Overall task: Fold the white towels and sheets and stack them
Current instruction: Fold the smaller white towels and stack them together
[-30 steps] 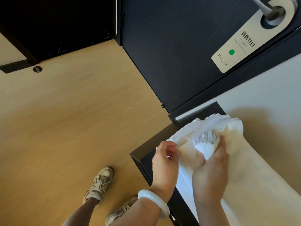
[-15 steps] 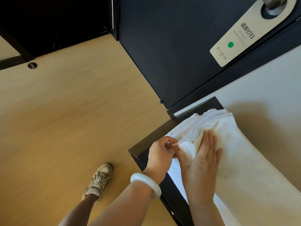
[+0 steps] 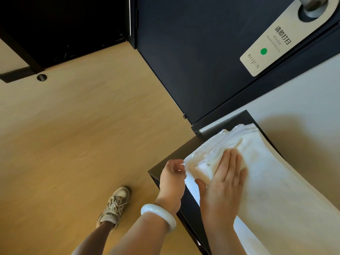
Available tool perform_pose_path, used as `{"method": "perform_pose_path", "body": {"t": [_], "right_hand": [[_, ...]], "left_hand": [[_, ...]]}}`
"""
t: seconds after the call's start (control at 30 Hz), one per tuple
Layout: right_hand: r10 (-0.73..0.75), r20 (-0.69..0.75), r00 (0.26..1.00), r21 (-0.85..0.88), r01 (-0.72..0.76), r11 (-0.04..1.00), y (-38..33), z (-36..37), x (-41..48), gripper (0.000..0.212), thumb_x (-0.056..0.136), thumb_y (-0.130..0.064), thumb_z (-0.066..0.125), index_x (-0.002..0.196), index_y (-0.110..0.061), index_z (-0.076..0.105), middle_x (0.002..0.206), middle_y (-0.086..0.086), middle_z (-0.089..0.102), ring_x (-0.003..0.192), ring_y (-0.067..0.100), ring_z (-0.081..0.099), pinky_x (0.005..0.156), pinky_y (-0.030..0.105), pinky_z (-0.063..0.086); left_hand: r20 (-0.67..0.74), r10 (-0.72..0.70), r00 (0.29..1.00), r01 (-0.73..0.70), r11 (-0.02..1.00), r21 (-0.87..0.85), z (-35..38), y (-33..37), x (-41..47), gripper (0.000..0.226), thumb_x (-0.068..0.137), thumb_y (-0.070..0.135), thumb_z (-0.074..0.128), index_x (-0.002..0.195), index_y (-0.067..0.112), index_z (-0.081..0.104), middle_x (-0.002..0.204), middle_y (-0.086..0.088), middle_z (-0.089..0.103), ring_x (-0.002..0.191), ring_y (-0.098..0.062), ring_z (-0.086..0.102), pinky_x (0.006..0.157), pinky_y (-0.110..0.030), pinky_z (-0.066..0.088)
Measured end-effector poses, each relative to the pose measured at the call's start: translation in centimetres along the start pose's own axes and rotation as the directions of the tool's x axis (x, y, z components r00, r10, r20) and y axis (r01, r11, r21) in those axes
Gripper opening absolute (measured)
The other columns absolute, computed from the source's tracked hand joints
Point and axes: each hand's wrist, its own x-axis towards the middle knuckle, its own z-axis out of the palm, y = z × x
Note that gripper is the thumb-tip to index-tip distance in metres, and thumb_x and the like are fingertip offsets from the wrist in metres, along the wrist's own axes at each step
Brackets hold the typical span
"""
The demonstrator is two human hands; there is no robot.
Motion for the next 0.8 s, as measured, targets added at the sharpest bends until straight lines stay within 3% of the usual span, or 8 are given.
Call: {"method": "perform_pose_path", "body": {"t": [0.17, 0.33, 0.4, 0.5, 0.57, 0.63, 0.7, 0.8], "right_hand": [[0.012, 0.034, 0.999, -0.056, -0.01, 0.998, 0.0, 0.7, 0.1, 0.119, 0.061, -0.033, 0.092, 0.152, 0.002, 0.024, 0.158, 0.021, 0.027, 0.148, 0.035, 0.023, 0.118, 0.054, 0.026], [0.018, 0.051, 0.999, 0.095, -0.023, 0.995, -0.1, -0.5, 0.4, 0.115, 0.064, -0.042, 0.088, 0.151, 0.003, 0.028, 0.158, 0.02, 0.029, 0.15, 0.033, 0.021, 0.121, 0.051, 0.019], [-0.012, 0.101, 0.995, 0.304, -0.02, 0.952, 0.9, -1.7, 0.6, 0.115, 0.067, -0.057, 0.076, 0.154, -0.003, 0.025, 0.161, 0.013, 0.024, 0.152, 0.026, 0.015, 0.122, 0.045, 0.01], [0.127, 0.185, 0.974, 0.593, -0.214, 0.776, 2.8, -4.4, 1.5, 0.097, 0.074, -0.086, 0.045, 0.155, -0.036, 0.023, 0.164, -0.011, 0.015, 0.151, 0.008, 0.009, 0.122, 0.035, 0.01], [0.13, 0.095, 0.987, 0.489, -0.16, 0.858, 3.3, -4.9, 2.3, 0.075, 0.092, -0.071, 0.031, 0.156, -0.032, 0.024, 0.165, -0.007, 0.012, 0.152, 0.012, 0.005, 0.122, 0.038, 0.007], [0.073, 0.143, 0.987, 0.301, -0.113, 0.947, 2.8, -4.4, 3.4, 0.066, 0.097, -0.052, 0.023, 0.157, -0.025, 0.016, 0.166, 0.0, 0.005, 0.153, 0.017, -0.003, 0.123, 0.043, -0.001], [0.081, 0.218, 0.973, 0.21, -0.128, 0.969, 2.5, -3.9, 4.1, 0.068, 0.096, -0.056, 0.014, 0.157, -0.027, 0.013, 0.166, 0.0, 0.005, 0.153, 0.017, -0.002, 0.122, 0.044, 0.002], [0.143, -0.012, 0.99, 0.199, -0.138, 0.97, 4.0, -3.9, 5.3, 0.071, 0.095, -0.064, 0.015, 0.153, -0.027, 0.031, 0.163, 0.003, 0.024, 0.15, 0.023, 0.017, 0.115, 0.05, 0.015]], "left_hand": [[0.041, -0.207, 0.977, 0.211, 0.938, -0.275, 0.5, 0.5, 0.8, 0.031, 0.094, -0.013, 0.042, 0.102, 0.005, 0.065, 0.093, -0.013, 0.072, 0.073, -0.019, 0.073, 0.07, -0.027, 0.059], [-0.009, -0.336, 0.942, 0.307, 0.873, -0.38, 0.5, -0.9, 0.9, 0.026, 0.093, -0.014, 0.045, 0.105, 0.004, 0.06, 0.109, -0.014, 0.059, 0.091, -0.023, 0.064, 0.081, -0.033, 0.059], [0.021, -0.244, 0.97, 0.237, 0.915, -0.326, 0.4, -1.5, 0.7, 0.032, 0.093, -0.013, 0.047, 0.11, 0.011, 0.06, 0.112, -0.009, 0.059, 0.1, -0.021, 0.063, 0.085, -0.03, 0.057], [0.173, -0.106, 0.979, 0.147, 0.96, -0.239, 0.4, -1.5, 0.3, 0.043, 0.094, -0.008, 0.051, 0.124, 0.021, 0.062, 0.118, -0.002, 0.063, 0.107, -0.018, 0.064, 0.088, -0.023, 0.056], [0.239, -0.086, 0.967, 0.121, 0.983, -0.135, 0.5, -1.2, 0.0, 0.05, 0.095, -0.007, 0.046, 0.131, 0.024, 0.061, 0.124, 0.002, 0.062, 0.116, -0.017, 0.06, 0.096, -0.022, 0.051], [0.202, -0.044, 0.978, 0.035, 0.998, 0.046, 0.5, -0.8, 0.1, 0.051, 0.098, -0.002, 0.04, 0.133, 0.03, 0.059, 0.133, 0.003, 0.057, 0.127, -0.016, 0.052, 0.106, -0.025, 0.04], [0.135, 0.088, 0.987, -0.112, 0.977, 0.182, 0.4, 0.3, 0.3, 0.04, 0.103, 0.011, 0.04, 0.133, 0.031, 0.057, 0.139, 0.006, 0.05, 0.131, -0.013, 0.045, 0.107, -0.022, 0.034], [0.275, 0.216, 0.937, -0.269, 0.948, 0.172, 1.5, 3.9, 0.9, 0.036, 0.105, 0.034, 0.039, 0.14, 0.032, 0.051, 0.145, 0.011, 0.046, 0.133, -0.006, 0.041, 0.105, -0.019, 0.029]]}}
